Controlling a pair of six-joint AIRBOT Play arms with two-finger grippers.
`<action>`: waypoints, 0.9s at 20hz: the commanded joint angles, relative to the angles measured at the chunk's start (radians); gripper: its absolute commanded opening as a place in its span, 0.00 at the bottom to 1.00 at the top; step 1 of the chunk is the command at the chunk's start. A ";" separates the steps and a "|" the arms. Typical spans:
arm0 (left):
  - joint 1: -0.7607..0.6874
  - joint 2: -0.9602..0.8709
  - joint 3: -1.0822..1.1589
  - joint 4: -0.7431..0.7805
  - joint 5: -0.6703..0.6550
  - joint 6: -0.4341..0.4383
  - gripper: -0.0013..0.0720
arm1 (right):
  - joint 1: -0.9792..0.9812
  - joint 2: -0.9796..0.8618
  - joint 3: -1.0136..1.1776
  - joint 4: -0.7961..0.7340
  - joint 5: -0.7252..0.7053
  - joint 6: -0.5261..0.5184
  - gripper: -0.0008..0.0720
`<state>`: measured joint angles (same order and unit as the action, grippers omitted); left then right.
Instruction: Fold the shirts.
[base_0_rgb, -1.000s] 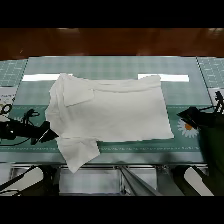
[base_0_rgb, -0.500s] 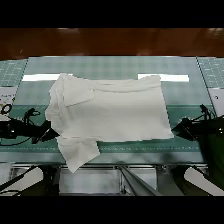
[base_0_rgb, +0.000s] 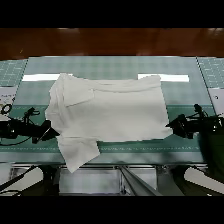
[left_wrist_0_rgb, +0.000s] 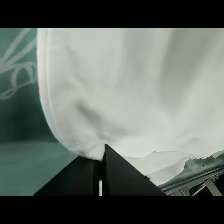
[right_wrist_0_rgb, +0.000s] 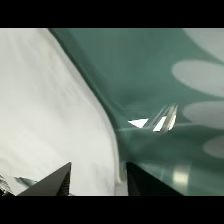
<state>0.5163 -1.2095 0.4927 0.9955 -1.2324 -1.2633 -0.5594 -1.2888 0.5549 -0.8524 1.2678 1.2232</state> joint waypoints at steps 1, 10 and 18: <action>0.000 0.001 0.000 -0.056 -0.007 0.021 0.04 | 0.085 -0.038 0.000 0.083 -0.029 -0.039 0.53; 0.001 0.231 0.240 -0.436 0.006 0.092 0.04 | 0.187 0.109 0.403 0.084 0.053 0.000 0.04; -0.022 0.397 0.929 -0.652 0.099 0.085 0.04 | 0.187 0.218 1.258 0.068 0.010 0.115 0.04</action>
<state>0.4984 -0.8536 1.1889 0.3912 -1.1591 -1.1755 -0.3733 -1.1027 1.5517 -0.7700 1.2991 1.2949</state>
